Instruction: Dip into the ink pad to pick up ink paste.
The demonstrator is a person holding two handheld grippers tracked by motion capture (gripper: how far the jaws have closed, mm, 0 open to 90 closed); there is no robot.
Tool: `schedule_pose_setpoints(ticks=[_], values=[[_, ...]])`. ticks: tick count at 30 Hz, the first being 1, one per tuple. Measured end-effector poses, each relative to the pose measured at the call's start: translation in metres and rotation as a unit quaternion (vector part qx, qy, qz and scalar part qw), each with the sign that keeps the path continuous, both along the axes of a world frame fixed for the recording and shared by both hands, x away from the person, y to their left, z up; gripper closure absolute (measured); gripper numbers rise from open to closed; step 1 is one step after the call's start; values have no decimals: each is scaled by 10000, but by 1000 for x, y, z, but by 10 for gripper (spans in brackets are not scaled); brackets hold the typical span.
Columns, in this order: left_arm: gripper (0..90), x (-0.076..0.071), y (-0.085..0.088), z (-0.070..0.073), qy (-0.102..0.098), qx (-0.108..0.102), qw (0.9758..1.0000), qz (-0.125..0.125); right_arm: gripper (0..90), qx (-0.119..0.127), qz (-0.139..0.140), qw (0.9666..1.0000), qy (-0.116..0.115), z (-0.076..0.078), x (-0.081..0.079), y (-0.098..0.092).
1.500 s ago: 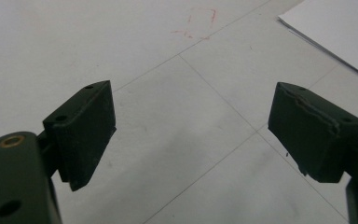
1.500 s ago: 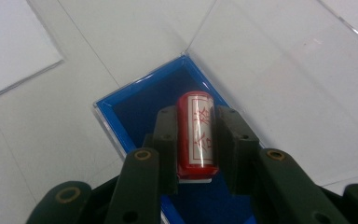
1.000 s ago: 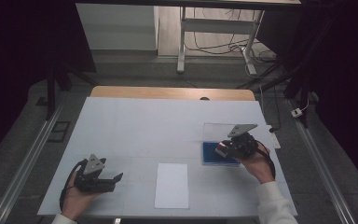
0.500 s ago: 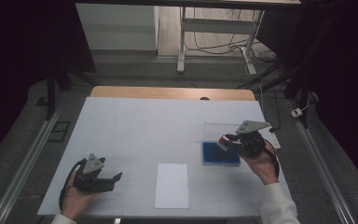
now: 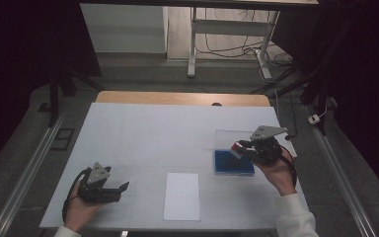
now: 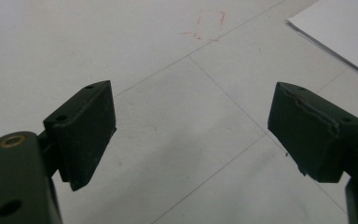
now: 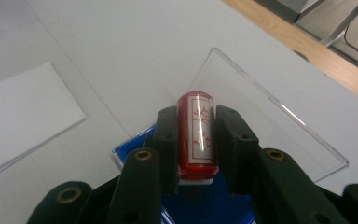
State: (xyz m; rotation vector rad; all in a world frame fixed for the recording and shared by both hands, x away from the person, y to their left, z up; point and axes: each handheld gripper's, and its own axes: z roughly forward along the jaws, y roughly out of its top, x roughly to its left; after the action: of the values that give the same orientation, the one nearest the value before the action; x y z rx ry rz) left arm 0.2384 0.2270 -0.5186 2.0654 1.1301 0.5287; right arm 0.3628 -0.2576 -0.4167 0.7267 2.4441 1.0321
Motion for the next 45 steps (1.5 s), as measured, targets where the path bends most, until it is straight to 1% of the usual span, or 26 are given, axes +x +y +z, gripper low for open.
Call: schedule_pose_setpoints(ticks=[6, 11, 14, 17, 19, 21, 24, 27, 35, 38, 40, 45], values=[[153, 0, 1, 0, 8, -9, 10000, 0, 702, -272, -84, 9994, 212, -8, 5, 6], [154, 0, 0, -1, 13, 10, 10000, -15, 702, -468, -113, 9984, 304, -13, 9, 7], [154, 0, 0, -1, 17, 18, 10000, -14, 702, -488, -154, 9980, 361, -16, 10, 8], [154, 0, 0, -1, 20, 12, 10000, -11, 703, -566, -191, 9974, 408, -20, 13, 9], [154, 0, 0, -1, 20, 26, 10000, -4, 702, -560, -227, 9971, 455, -22, 14, 10], [155, 0, 0, -1, 26, 25, 10000, -1, 702, -589, -217, 9970, 449, -23, 14, 10], [154, 0, 0, -1, 27, 26, 10000, -1, 702, -653, -239, 9962, 518, -26, 15, 12], [154, 1, 1, -2, 33, 17, 10000, -8, 702, -717, -255, 9956, 542, -28, 16, 13], [155, 0, 2, -2, 49, 16, 10000, -2, 702, -772, -303, 9947, 613, -37, 20, 13], [154, 1, 2, -2, 64, 21, 10000, -4, 702, -782, -270, 9944, 654, -41, 22, 13], [154, 1, 2, -2, 73, 21, 10000, -5, 703, -835, -280, 9939, 659, -43, 23, 14], [154, 1, 2, -2, 80, 31, 10000, -7, 702, -826, -306, 9939, 658, -44, 23, 13]])
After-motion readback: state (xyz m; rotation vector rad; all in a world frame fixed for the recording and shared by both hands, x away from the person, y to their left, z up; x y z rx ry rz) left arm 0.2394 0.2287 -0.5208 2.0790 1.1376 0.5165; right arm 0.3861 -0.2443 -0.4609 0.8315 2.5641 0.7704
